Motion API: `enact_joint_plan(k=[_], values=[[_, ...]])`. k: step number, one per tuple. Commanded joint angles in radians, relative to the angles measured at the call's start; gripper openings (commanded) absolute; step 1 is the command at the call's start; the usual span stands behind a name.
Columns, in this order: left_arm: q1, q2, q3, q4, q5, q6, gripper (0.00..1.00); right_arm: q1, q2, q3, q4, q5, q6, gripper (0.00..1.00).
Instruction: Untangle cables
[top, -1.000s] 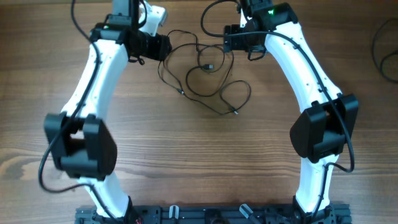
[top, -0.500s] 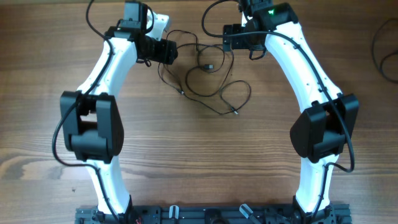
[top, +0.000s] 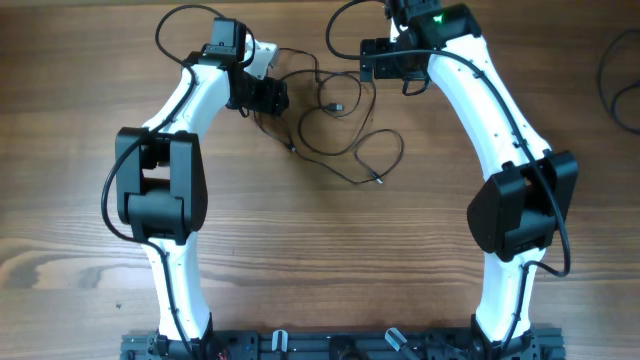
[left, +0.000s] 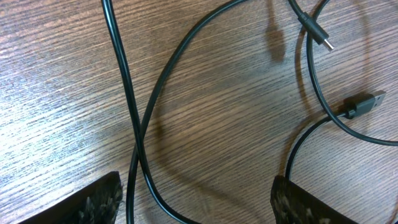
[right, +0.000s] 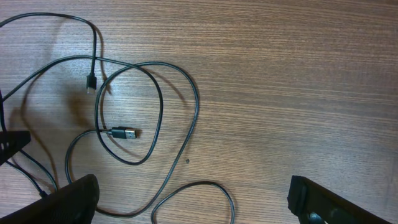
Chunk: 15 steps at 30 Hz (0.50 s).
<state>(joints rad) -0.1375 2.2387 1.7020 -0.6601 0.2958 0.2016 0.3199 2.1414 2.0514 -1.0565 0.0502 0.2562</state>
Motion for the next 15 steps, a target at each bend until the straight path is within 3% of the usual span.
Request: enact_joint_plan(k=[1,15], values=[[-0.007,0.005,0.010,0.003,-0.001,-0.008,0.71,-0.003,0.014,0.002,0.005,0.021,-0.018,1.00],[-0.010,0.013,0.010,-0.005,-0.002,-0.008,0.23,-0.003,0.014,0.002,0.001,0.021,-0.018,1.00]])
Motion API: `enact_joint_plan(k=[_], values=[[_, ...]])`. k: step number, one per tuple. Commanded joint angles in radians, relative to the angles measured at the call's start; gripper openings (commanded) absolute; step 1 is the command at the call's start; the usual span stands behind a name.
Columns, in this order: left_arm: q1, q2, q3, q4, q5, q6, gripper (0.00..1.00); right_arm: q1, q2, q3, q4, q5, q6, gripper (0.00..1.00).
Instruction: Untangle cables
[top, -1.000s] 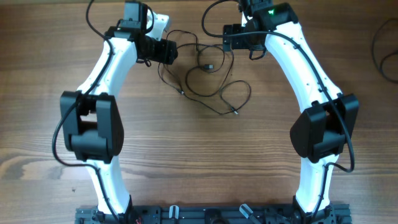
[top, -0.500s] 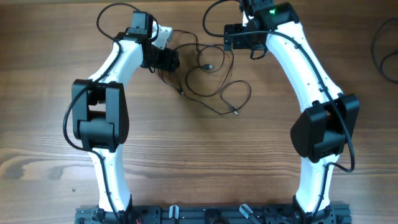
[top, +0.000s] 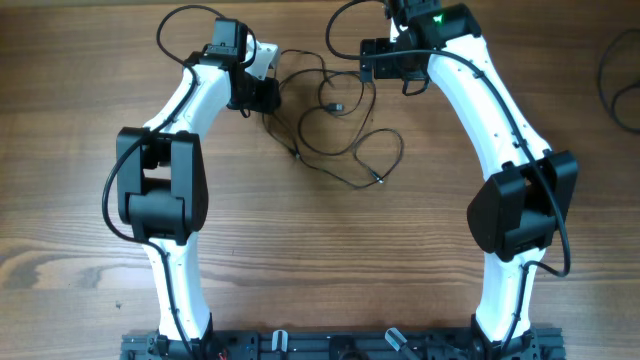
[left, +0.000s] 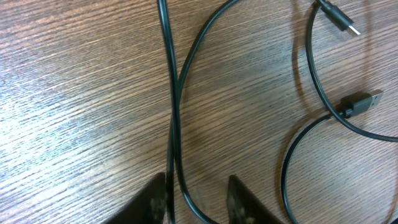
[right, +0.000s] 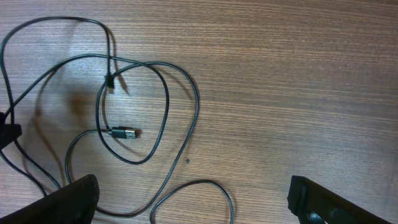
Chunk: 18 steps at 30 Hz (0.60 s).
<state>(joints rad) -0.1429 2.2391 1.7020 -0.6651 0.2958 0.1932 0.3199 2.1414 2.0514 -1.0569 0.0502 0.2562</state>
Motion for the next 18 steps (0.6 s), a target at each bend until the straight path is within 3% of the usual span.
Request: enact_joint_plan(k=[1,4,6,7,13,18], values=[[-0.004,0.016,0.010,0.000,-0.002,0.000,0.20,-0.003,0.014,0.002,0.000,0.021,-0.018,1.00],[-0.004,0.024,0.010,-0.002,-0.001,0.000,0.24,-0.003,0.014,0.002,-0.002,0.021,-0.018,1.00],[-0.004,0.029,0.010,-0.003,-0.001,0.000,0.44,-0.003,0.014,0.002,-0.003,0.021,-0.018,1.00],[-0.004,0.032,0.010,-0.003,-0.001,0.000,0.47,-0.003,0.014,0.002,-0.004,0.021,-0.018,1.00],[-0.004,0.032,0.010,0.003,-0.002,0.000,0.49,-0.003,0.014,0.002,-0.006,0.021,-0.018,1.00],[-0.004,0.032,0.010,0.003,-0.001,0.000,0.35,-0.003,0.014,0.002,-0.008,0.021,-0.018,1.00]])
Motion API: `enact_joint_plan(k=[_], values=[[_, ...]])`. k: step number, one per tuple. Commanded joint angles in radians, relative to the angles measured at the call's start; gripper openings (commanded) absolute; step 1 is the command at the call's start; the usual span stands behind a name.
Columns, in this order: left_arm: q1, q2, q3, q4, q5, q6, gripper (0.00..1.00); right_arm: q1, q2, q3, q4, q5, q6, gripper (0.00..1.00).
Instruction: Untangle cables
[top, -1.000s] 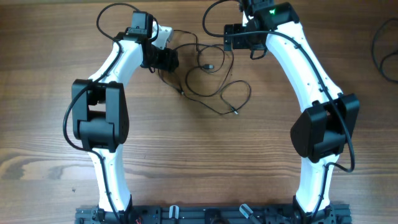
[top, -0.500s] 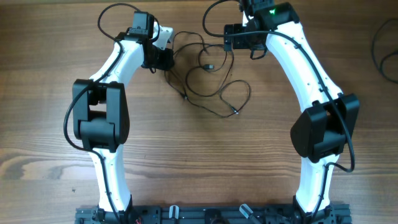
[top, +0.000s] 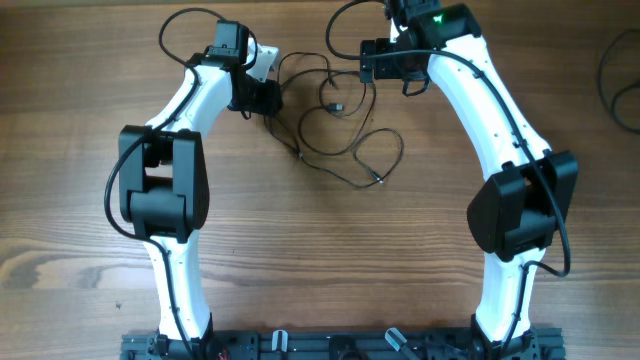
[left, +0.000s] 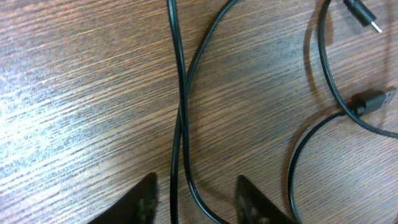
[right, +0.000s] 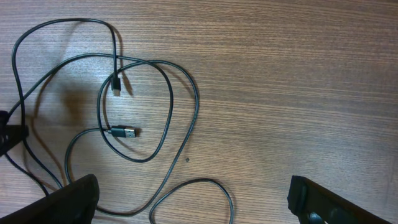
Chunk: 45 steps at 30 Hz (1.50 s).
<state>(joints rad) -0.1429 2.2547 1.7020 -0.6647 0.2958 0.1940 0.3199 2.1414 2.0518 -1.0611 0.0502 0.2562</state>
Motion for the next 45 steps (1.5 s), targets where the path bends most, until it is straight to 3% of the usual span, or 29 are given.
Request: enact_joint_plan(k=[1,9,12,16,20,39,45], values=[[-0.004,0.017,0.010,0.003,-0.001,0.000,0.33,-0.003,0.014,0.001,-0.005,0.021,-0.017,1.00],[-0.005,0.017,0.005,0.003,0.010,0.000,0.20,-0.003,0.014,0.001,-0.006,0.021,-0.017,1.00],[-0.008,0.017,-0.003,0.003,0.010,0.000,0.04,-0.003,0.014,0.001,-0.005,0.021,-0.017,1.00],[-0.007,0.017,-0.005,0.007,-0.003,-0.006,0.04,-0.003,0.014,0.001,-0.006,0.021,-0.017,1.00],[0.012,0.017,-0.005,0.034,-0.150,-0.132,0.04,-0.003,0.014,0.001,-0.006,0.025,-0.003,1.00],[0.251,-0.107,-0.005,-0.059,-0.200,-0.113,0.04,-0.003,0.015,0.001,-0.027,0.040,0.127,1.00],[0.268,-0.214,-0.005,-0.058,-0.200,-0.113,0.04,-0.003,0.015,0.001,-0.028,-0.046,0.083,1.00]])
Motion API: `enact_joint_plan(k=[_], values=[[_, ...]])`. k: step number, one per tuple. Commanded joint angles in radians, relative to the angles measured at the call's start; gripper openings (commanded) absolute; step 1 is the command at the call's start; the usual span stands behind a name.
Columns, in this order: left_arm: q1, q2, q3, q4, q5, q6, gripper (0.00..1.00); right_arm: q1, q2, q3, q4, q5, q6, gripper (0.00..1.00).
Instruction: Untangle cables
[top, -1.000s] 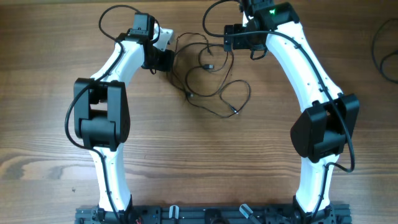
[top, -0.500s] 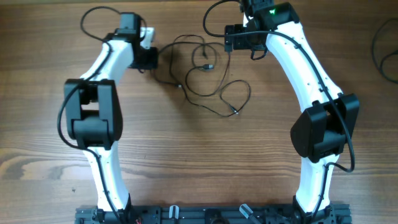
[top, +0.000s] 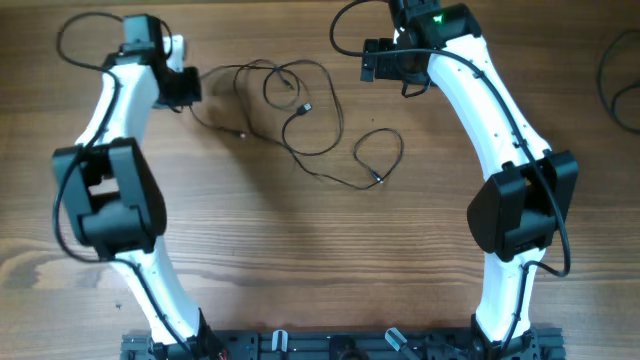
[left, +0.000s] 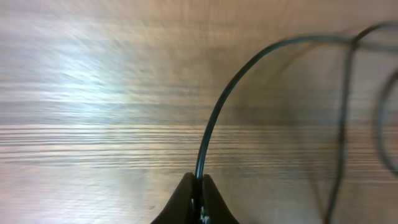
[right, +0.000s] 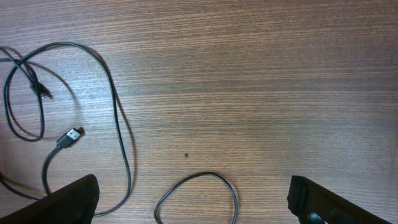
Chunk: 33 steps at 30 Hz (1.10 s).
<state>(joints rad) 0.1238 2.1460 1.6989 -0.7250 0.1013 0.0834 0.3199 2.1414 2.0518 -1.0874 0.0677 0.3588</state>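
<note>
Thin black cables (top: 312, 148) lie tangled across the back middle of the wooden table, in loops with plug ends. My left gripper (top: 187, 88) sits at the back left, shut on one strand. In the left wrist view the black cable (left: 214, 127) runs straight out of the closed left gripper (left: 199, 190) and arcs right. My right gripper (top: 380, 62) hovers at the back, right of the tangle, open and holding nothing. The right wrist view shows a USB plug (right: 69, 137) and a small loop (right: 199, 186) between the wide-spread fingers (right: 71, 199).
Another dark cable (top: 622, 80) curls at the far right edge of the table. A black rail (top: 340, 345) runs along the front edge, where both arm bases stand.
My left gripper has closed fully on a strand and moved well to the left along the back. The tangle has been drawn out leftward with it. The right arm has not moved.
My left gripper stood open over two crossing strands at the tangle's left side. Then its fingers were close around them. It is now shut on one strand far to the left, with the cables spread out. The right gripper stayed open throughout.
</note>
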Motion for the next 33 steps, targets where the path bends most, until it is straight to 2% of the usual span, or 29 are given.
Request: enact_joint_plan(k=[1,7,13,19,33], values=[[0.001,-0.124,-0.002,0.002,-0.006,-0.003,0.04,-0.003,0.016,0.001,-0.003,-0.096,-0.031,1.00],[0.001,-0.212,-0.002,-0.006,0.024,-0.014,0.04,0.021,0.031,0.001,-0.010,-0.254,-0.147,1.00],[-0.004,-0.223,-0.002,-0.013,0.040,-0.014,0.04,0.077,0.081,0.001,-0.018,-0.319,-0.229,1.00],[-0.022,-0.223,-0.002,-0.013,0.040,-0.014,0.04,0.138,0.131,0.001,0.004,-0.316,-0.207,1.00],[-0.048,-0.223,-0.002,-0.012,0.040,-0.014,0.04,0.166,0.208,0.001,0.087,-0.124,-0.071,0.99]])
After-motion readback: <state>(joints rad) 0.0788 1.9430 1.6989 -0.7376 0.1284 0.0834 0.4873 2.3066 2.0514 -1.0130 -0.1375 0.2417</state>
